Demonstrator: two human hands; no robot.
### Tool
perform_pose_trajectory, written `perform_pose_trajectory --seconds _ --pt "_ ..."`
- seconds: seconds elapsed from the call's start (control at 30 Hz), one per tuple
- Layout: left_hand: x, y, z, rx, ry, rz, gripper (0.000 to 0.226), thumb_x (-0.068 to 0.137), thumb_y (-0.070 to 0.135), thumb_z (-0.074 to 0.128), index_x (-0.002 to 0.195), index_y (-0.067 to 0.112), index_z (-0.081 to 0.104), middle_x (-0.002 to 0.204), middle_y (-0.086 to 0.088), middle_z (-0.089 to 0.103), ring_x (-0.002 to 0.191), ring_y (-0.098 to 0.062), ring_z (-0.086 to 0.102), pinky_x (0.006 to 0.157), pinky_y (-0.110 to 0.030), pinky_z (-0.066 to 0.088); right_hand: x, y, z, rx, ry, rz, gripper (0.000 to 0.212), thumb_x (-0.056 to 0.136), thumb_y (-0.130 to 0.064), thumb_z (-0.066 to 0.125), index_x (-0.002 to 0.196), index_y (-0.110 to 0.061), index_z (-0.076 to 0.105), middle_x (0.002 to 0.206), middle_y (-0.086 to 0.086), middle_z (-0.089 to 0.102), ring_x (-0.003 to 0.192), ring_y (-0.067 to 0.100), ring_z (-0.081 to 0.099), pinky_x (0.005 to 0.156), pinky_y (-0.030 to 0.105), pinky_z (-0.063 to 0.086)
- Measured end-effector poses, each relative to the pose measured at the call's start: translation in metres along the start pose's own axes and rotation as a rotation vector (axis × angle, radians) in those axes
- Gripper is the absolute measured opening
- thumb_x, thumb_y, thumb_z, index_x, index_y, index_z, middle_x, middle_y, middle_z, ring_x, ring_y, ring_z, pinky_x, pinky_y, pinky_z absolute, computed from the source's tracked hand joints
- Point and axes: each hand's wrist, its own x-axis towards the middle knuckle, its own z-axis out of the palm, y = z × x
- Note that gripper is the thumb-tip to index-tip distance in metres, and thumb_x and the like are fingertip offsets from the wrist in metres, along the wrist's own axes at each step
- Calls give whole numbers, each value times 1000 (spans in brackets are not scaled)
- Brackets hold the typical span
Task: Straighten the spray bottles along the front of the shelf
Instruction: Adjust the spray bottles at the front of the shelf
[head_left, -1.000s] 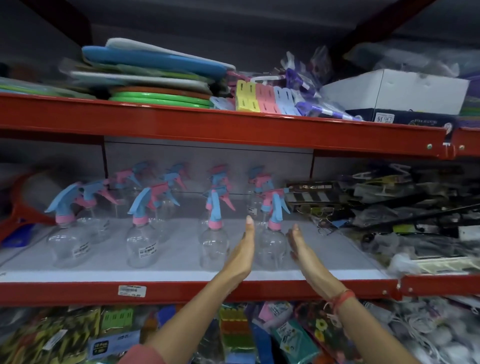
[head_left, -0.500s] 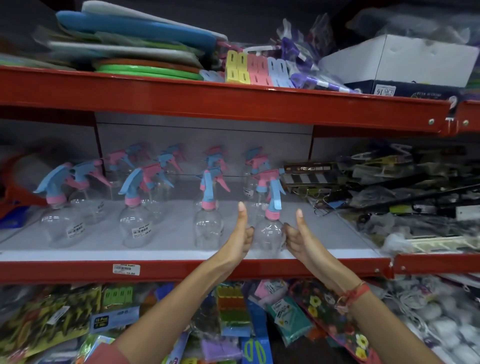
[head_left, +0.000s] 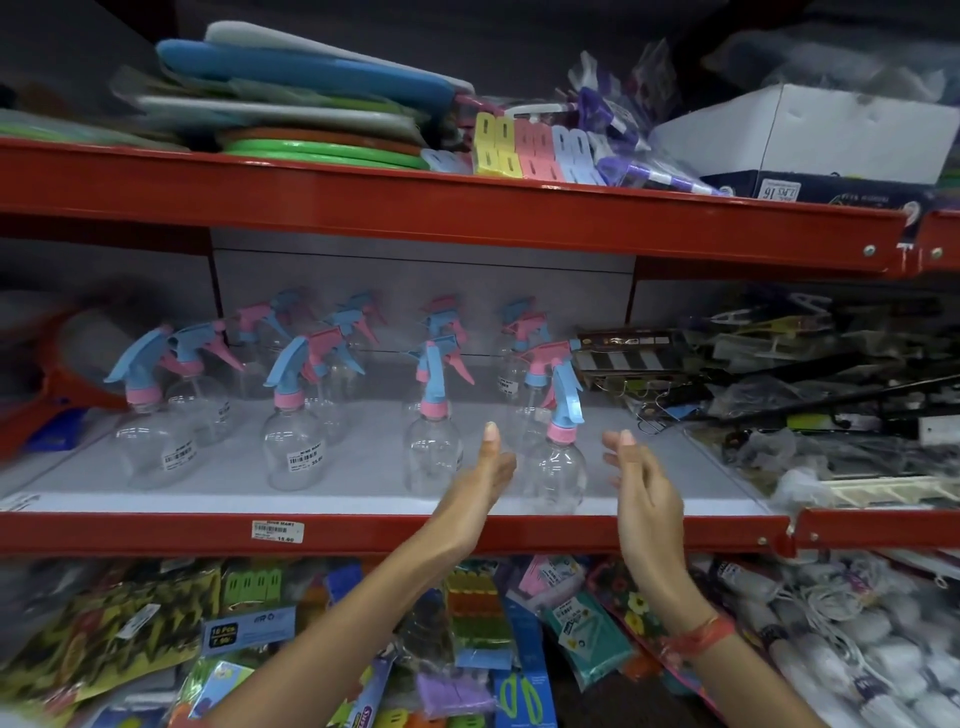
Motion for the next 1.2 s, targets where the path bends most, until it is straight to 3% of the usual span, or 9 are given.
perform_pose_trajectory --seconds 0.2,0.43,0.5,0.67,0.73,0.83,0.97,1.1,1.2 --pt "-17 -8 -39 -96 383 248 51 94 45 30 102 12 67 99 -2 74 96 -14 69 88 -27 51 -18 -20 28 145 -138 -154 30 99 -31 39 104 -22 67 104 -5 70 102 4 64 94 21 50" --pt "-5 -13 -78 -38 607 233 51 97 44 26 118 13 61 123 -5 64 116 -17 57 108 -40 38 3 -21 88 133 -480 129 83 79 -76 31 143 -24 42 151 -4 42 140 12 37 120 43 24" --pt "2 -14 -87 -21 574 130 66 93 56 21 137 14 47 144 -5 48 133 -19 43 116 -41 25 10 -25 101 140 -539 249 101 70 -87 28 150 -26 26 160 -4 24 146 14 24 122 45 16" --pt "11 -3 -91 -126 393 -87 110 66 83 5 148 12 20 156 -8 23 143 -22 26 119 -43 14 19 -33 118 217 -592 392 79 91 -67 17 154 -21 3 163 1 3 150 16 9 123 41 8" --pt "13 -2 -92 -160 355 -99 103 74 77 2 144 8 30 148 -13 39 135 -22 39 117 -38 23 18 -36 120 219 -621 411 78 92 -65 14 153 -18 0 163 3 2 150 17 9 123 38 8" --pt "8 1 -95 -133 290 -97 101 49 97 9 96 21 55 89 1 52 84 -11 53 81 -23 38 12 -42 118 233 -655 417 79 94 -62 11 152 -9 5 162 7 9 149 17 14 120 32 12" --pt "9 -5 -100 -124 234 -142 112 70 81 2 144 1 27 152 -18 31 140 -26 33 117 -37 21 6 -43 113 246 -663 424 84 92 -64 12 152 -6 7 161 9 13 148 19 18 119 31 14" --pt "2 -6 -103 -130 182 -146 126 54 89 7 144 2 25 154 -17 26 141 -25 30 119 -39 18 2 -39 109 248 -685 438 94 86 -73 16 152 -6 8 162 9 11 148 20 17 122 36 13" --pt "-2 -6 -107 -79 168 -132 112 55 94 8 116 15 60 121 -4 58 112 -20 56 102 -31 37 -3 -40 103 254 -694 438 93 86 -72 16 151 -6 10 161 10 12 148 20 17 122 35 13"
